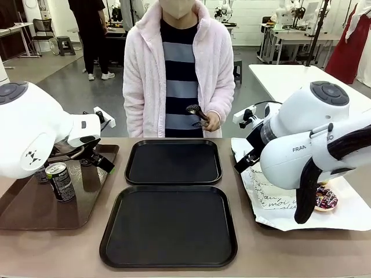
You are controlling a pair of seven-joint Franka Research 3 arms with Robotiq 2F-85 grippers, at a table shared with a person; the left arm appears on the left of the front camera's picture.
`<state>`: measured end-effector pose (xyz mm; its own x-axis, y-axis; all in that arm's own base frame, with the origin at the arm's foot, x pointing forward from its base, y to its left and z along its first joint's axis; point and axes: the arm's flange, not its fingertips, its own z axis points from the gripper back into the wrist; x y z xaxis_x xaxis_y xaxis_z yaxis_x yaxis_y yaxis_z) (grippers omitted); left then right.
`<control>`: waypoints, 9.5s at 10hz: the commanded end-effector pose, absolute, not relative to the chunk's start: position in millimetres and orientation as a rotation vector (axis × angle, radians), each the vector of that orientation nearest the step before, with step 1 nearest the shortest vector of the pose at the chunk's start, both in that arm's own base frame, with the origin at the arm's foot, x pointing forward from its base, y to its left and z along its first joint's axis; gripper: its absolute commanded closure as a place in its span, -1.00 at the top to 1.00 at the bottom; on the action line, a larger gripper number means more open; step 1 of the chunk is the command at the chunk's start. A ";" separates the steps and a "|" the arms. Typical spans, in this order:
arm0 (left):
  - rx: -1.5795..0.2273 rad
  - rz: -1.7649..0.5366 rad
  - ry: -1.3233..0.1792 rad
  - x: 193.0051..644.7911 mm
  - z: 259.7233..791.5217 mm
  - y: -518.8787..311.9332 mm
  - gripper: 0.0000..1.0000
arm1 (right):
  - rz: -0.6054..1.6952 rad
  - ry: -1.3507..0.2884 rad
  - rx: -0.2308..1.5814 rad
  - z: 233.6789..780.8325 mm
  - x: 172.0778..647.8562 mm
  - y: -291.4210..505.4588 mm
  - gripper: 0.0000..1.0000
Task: Set up donuts and drinks on trays.
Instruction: Pick up one Pepsi coke and place it on the Flat Tray.
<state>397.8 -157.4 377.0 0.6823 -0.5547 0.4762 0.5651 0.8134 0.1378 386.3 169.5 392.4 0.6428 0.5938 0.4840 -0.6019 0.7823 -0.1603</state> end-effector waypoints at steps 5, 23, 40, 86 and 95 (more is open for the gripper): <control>-0.012 -0.760 -0.330 237.5 439.4 -163.9 1.00 | 0.907 -0.282 -0.058 432.5 199.3 94.7 1.00; -1.243 -0.005 -0.180 357.9 424.4 52.7 1.00 | -0.055 -0.375 1.238 432.3 306.4 -194.8 1.00; -1.329 0.129 -0.219 335.4 426.3 141.7 1.00 | -0.135 -0.327 1.208 413.8 279.4 -238.9 1.00; 0.042 -0.018 -0.144 399.6 392.9 -71.9 1.00 | -0.135 -0.327 1.208 413.8 279.4 -238.9 1.00; 0.063 0.058 -0.163 418.7 370.3 -68.7 0.65 | -0.135 -0.327 1.208 413.8 279.4 -238.9 1.00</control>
<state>413.3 -66.7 372.7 0.9881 0.0350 0.1499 -0.0384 0.9991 0.0201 279.6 -238.7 413.8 0.9463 -0.2708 0.1768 -0.0694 0.3641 0.9288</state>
